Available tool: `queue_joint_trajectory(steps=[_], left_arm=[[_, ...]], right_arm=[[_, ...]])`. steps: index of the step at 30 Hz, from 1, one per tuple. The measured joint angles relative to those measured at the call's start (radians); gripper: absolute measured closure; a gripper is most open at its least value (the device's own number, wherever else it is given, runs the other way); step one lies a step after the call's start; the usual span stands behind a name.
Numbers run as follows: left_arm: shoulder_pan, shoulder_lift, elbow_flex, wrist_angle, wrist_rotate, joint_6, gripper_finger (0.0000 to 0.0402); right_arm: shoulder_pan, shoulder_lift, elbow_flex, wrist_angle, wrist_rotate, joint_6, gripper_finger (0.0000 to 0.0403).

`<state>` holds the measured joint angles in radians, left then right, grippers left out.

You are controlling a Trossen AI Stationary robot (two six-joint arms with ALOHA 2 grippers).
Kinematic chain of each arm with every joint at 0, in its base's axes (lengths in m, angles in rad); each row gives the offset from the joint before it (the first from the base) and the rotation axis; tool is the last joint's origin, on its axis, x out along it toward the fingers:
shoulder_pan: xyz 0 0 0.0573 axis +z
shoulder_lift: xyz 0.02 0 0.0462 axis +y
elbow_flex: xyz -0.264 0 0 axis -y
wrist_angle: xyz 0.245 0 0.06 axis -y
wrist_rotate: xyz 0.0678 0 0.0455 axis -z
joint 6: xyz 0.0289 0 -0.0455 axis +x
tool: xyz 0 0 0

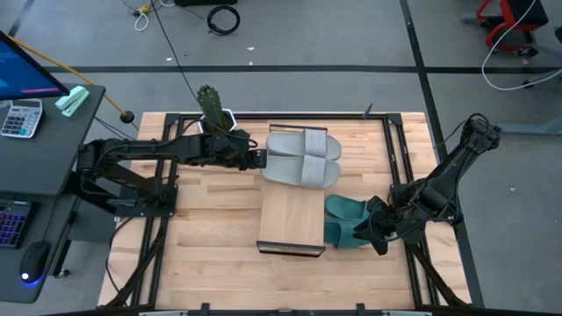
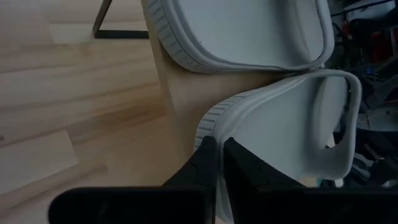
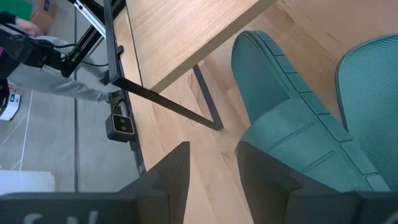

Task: Pick and place slides into the shelf
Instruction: Put the gray slipper onto the shelf

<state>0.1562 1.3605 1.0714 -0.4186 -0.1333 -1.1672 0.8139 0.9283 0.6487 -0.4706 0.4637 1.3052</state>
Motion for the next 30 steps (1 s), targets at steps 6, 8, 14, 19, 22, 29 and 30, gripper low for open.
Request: queue_joint_trajectory(steps=[6,8,14,19,22,29,30], left_arm=[[0.000,0.000,0.000,0.001,-0.002,0.001,0.0387],[0.000,0.000,0.000,0.001,-0.003,0.004,0.0389],[0.000,0.008,0.000,0.001,-0.004,0.006,0.0371],[0.000,0.008,0.000,0.004,-0.010,0.004,0.0365],[0.000,0.008,0.000,0.004,-0.011,0.003,0.0364],[0.000,0.008,0.000,0.004,-0.014,0.001,0.0363],[0.000,0.008,0.000,0.005,-0.017,0.000,0.0363]], right_arm=[[0.000,0.000,0.000,0.000,0.000,0.000,0.0261],[0.000,0.000,0.000,0.000,0.000,0.000,0.0261],[0.000,0.000,0.000,0.000,0.000,0.001,0.0261],[0.000,0.000,0.000,0.000,0.000,0.005,0.0261],[0.000,0.000,0.000,0.000,0.000,0.006,0.0261],[0.000,0.000,0.000,0.000,0.000,0.012,0.0261],[0.000,0.000,0.000,0.000,0.000,0.012,0.0261]])
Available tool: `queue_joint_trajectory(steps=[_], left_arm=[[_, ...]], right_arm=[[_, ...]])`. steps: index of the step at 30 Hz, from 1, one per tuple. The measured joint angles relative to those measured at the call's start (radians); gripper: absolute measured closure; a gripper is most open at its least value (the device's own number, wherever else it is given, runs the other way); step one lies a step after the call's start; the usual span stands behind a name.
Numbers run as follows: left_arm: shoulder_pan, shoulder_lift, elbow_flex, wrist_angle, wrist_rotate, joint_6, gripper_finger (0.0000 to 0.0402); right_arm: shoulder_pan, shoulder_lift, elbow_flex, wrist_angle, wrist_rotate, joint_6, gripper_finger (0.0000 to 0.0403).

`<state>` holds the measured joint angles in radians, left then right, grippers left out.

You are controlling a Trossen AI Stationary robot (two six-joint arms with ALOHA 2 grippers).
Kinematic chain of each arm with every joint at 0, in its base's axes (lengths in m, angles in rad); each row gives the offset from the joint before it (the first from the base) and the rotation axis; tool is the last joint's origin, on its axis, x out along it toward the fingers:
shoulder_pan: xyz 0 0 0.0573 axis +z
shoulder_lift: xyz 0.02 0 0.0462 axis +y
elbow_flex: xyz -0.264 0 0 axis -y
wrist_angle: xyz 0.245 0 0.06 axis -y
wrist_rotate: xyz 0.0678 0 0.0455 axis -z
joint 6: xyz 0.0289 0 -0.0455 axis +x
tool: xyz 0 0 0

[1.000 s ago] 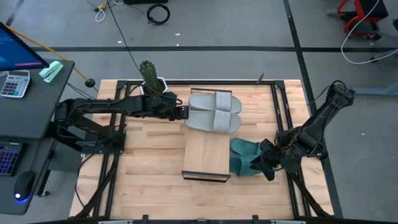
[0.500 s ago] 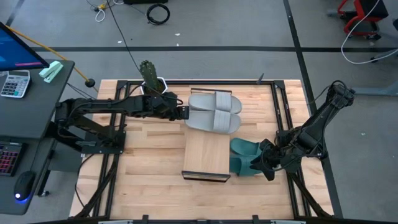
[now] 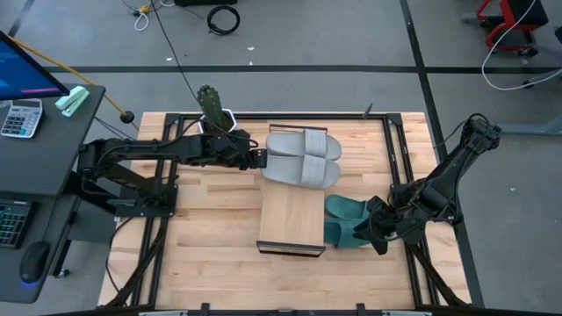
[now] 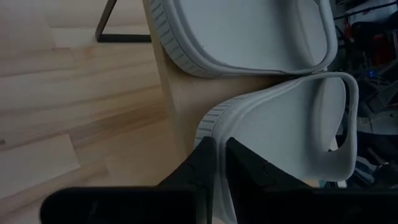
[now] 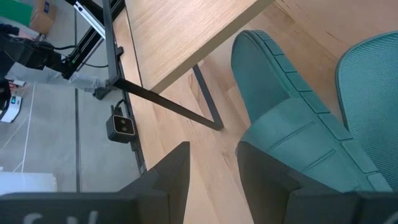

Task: Pick and place slides into the shelf
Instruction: Put the gray slipper onto the shelf

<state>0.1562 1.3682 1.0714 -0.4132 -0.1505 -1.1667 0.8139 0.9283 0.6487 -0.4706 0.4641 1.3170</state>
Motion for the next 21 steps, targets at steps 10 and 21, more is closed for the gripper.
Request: queue_joint_trajectory(steps=[10,21], left_arm=[[-0.001,0.000,0.000,0.017,-0.014,-0.001,0.0336],[-0.003,0.000,0.000,0.017,-0.014,-0.003,0.0288]], right_arm=[[0.000,0.000,0.000,0.000,0.000,0.000,0.0261],[0.000,0.000,0.000,0.000,0.000,0.000,0.0261]])
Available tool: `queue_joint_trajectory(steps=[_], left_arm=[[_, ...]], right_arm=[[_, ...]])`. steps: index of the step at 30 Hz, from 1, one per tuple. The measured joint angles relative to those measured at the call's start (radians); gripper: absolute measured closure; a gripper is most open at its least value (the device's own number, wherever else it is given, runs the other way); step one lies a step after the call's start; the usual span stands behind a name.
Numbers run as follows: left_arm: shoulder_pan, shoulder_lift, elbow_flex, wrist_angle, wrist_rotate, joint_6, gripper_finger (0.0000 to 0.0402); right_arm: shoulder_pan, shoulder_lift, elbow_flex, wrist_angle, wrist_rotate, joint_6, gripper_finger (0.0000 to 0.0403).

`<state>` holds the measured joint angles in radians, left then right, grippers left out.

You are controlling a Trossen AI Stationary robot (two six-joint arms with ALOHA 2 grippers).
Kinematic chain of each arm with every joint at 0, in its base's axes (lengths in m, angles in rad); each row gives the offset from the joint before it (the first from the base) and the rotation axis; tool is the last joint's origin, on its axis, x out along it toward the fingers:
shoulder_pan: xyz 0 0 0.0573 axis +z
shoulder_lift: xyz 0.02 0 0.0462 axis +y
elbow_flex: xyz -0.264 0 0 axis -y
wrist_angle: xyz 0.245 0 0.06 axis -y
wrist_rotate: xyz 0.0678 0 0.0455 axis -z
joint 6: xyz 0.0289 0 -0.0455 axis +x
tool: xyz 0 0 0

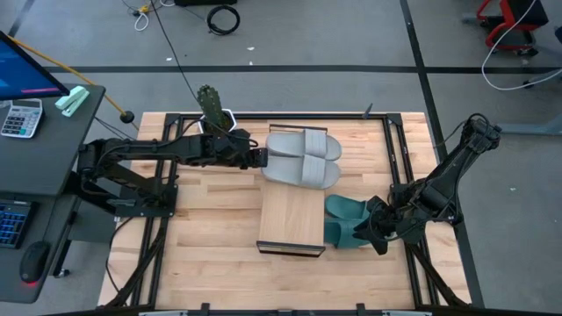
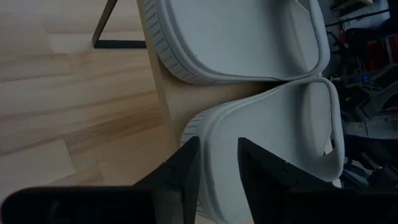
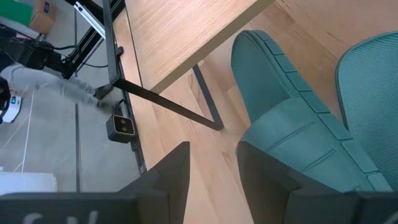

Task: Pick and place slides into the shelf
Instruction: Put the gray slipper onto the shelf, then put the bottom green slipper onto the shelf

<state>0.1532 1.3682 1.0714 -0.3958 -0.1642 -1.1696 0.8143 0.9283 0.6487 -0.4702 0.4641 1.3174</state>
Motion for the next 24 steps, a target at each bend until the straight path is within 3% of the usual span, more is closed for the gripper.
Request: queue_joint_trajectory(steps=[14,24], left_arm=[[0.000,0.000,0.000,0.020,-0.010,-0.005,0.0242],[0.000,0.000,0.000,0.023,-0.017,-0.004,0.0240]], right_arm=[[0.000,0.000,0.000,0.000,0.000,0.000,0.0261],[0.000,0.000,0.000,0.000,0.000,0.007,0.0261]])
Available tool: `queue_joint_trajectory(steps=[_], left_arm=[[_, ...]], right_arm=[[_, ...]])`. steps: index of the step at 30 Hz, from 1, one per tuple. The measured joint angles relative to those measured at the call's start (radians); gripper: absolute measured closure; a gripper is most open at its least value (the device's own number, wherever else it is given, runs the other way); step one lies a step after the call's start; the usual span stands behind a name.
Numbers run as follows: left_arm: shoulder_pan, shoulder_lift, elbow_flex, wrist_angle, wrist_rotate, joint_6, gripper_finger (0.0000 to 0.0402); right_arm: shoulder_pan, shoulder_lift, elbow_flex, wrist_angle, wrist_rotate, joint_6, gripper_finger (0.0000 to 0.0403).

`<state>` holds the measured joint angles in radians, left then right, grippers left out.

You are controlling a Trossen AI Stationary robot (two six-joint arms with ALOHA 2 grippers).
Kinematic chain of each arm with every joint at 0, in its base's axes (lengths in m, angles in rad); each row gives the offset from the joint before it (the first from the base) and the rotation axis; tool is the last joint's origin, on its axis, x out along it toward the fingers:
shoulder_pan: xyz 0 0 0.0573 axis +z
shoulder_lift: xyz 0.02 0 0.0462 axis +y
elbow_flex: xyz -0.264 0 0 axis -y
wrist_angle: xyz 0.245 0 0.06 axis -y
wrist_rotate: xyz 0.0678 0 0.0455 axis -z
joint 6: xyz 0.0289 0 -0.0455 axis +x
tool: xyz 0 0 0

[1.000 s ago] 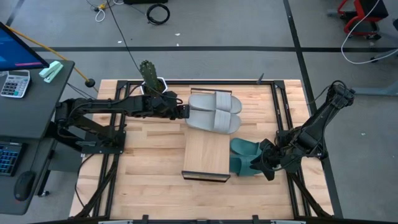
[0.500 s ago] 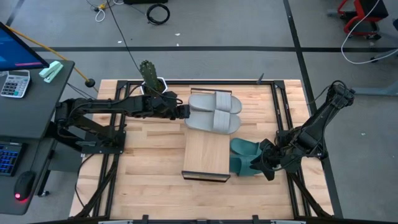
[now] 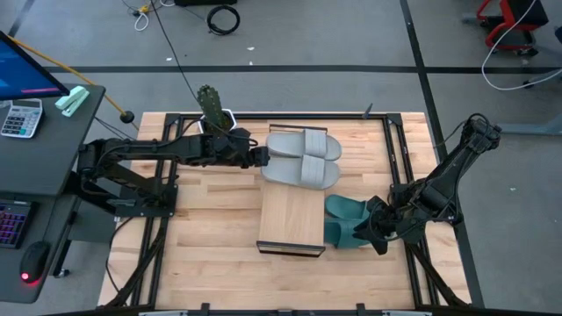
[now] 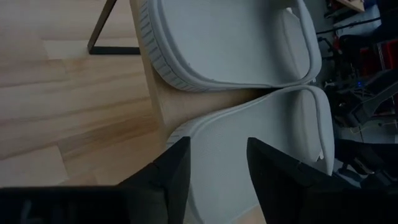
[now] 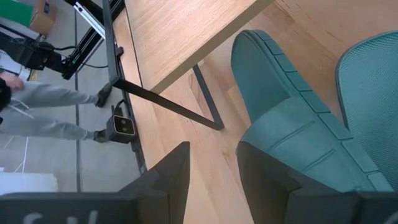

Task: Pick and place slides into the shelf
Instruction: Put the bottom green slipper onto the shelf

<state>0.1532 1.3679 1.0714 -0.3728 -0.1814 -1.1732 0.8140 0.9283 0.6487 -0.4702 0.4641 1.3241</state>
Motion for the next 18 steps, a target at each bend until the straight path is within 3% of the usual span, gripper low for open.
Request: queue_joint_trajectory(steps=[11,18], left_arm=[[0.003,-0.023,0.006,0.007,0.002,0.020,0.0244],[0.001,-0.064,0.003,-0.106,0.002,0.049,0.0253]], right_arm=[[0.000,0.000,0.000,0.000,0.000,0.009,0.0261],[0.000,0.000,0.000,0.005,-0.001,0.011,0.0261]])
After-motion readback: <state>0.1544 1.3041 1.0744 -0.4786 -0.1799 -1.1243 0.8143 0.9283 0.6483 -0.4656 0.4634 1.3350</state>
